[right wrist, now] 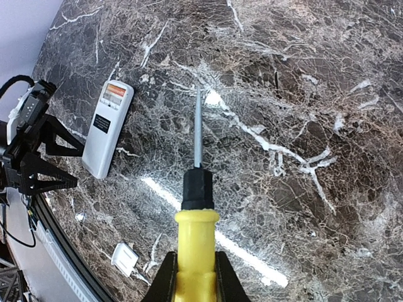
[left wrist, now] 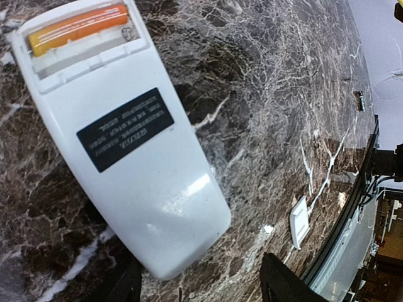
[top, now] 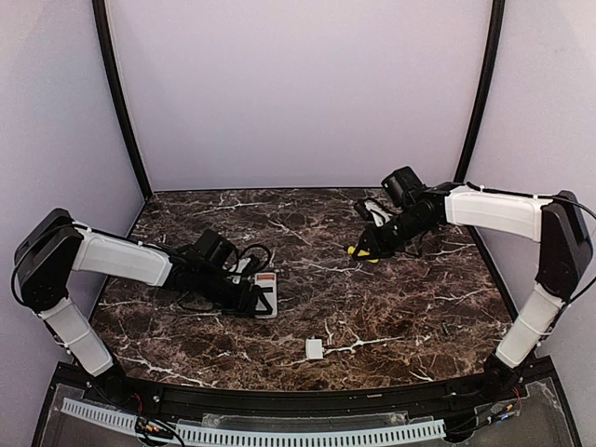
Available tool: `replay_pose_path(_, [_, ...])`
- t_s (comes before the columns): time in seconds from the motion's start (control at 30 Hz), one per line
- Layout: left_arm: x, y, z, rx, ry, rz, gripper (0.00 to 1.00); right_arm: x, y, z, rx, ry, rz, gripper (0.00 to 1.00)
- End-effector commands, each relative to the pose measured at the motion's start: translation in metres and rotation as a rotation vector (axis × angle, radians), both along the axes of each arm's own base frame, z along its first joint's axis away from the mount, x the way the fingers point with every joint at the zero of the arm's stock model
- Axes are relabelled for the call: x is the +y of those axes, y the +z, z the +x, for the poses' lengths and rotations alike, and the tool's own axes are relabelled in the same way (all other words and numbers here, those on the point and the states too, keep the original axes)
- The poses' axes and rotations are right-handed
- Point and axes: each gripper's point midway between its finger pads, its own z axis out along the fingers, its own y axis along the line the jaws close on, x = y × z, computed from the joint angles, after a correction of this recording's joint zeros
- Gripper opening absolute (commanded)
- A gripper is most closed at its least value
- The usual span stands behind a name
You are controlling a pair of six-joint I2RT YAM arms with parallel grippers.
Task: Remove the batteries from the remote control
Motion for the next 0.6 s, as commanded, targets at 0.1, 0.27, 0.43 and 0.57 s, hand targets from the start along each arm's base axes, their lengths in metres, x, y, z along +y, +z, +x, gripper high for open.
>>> replay_pose_path(0.1, [-0.027,0.006,0.009,0.022,-0.004,-0.103,0.63,-0.003,0.009,-0.001,-0.05,0.003,0.007,0.0])
replay_pose_path(0.27, [-0.047,0.008,0.014,0.018,-0.026,-0.128,0.62,-0.009,0.008,-0.001,-0.053,-0.009,0.0,0.0])
replay_pose_path(0.43, [-0.07,0.011,0.026,0.01,-0.036,-0.17,0.62,-0.012,0.008,-0.002,-0.055,-0.017,-0.005,0.0])
replay_pose_path(0.57, [-0.083,0.011,0.035,0.005,-0.031,-0.192,0.61,-0.016,0.008,-0.002,-0.056,-0.025,-0.007,0.0])
